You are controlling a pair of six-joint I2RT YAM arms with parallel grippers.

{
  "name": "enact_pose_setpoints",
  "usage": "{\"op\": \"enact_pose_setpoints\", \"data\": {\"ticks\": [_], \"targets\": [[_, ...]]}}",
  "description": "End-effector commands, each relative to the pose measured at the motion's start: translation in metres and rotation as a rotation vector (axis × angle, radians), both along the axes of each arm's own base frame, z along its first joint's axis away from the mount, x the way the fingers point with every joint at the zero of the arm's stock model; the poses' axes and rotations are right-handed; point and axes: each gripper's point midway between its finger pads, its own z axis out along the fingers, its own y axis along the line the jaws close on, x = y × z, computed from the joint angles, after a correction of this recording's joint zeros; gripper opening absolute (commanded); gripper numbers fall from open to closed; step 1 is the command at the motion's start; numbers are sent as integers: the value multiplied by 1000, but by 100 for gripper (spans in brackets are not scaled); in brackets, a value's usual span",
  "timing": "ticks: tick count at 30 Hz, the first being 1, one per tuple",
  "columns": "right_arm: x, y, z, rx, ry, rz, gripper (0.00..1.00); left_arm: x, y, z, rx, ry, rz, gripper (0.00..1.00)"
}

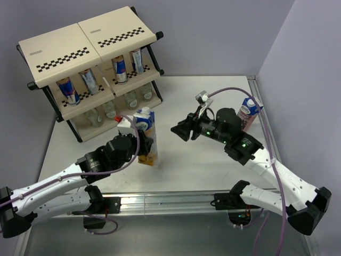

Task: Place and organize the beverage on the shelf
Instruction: Pick up the drink from the center of the board.

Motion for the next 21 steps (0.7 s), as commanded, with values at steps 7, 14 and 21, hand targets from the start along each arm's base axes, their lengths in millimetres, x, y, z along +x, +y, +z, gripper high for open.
{"op": "enact_pose_setpoints", "data": {"ticks": [7, 14, 21], "targets": [[-32, 55, -34, 241, 272, 116, 5, 33, 67, 209, -756, -249, 483, 0], [-18, 68, -47, 263, 329, 31, 0, 27, 75, 233, -906, -265, 475, 1], [0, 67, -60, 212, 328, -92, 0, 24, 71, 239, -937, -262, 439, 0]]}}
